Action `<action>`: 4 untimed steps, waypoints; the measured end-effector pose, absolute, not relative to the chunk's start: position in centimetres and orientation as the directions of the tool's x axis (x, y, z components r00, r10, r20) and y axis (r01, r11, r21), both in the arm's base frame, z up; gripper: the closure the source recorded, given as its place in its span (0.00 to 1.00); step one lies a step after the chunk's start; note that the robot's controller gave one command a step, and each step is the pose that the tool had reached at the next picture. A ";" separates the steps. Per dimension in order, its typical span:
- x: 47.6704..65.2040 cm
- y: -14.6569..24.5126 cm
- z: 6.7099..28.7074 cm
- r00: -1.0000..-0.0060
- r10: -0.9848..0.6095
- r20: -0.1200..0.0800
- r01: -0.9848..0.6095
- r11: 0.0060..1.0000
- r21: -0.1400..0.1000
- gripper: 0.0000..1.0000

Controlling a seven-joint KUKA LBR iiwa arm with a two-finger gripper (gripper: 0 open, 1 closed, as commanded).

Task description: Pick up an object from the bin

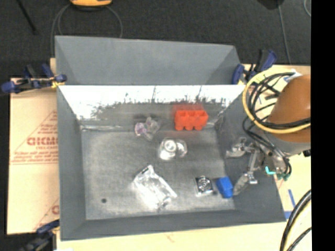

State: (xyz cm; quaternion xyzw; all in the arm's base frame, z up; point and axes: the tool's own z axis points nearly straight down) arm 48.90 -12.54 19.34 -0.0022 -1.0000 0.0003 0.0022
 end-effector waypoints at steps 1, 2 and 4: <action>50.4 -10.6 8.4 -0.971 0.239 -0.008 0.239 0.971 0.000 0.00; 51.1 -14.6 10.1 -0.936 0.353 -0.006 0.353 0.936 0.000 0.00; 49.6 -12.1 7.6 -0.935 0.353 -0.009 0.353 0.936 -0.002 0.00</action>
Offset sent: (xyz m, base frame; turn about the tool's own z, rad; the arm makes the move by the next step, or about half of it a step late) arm 0.0143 0.0224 -0.1234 0.2406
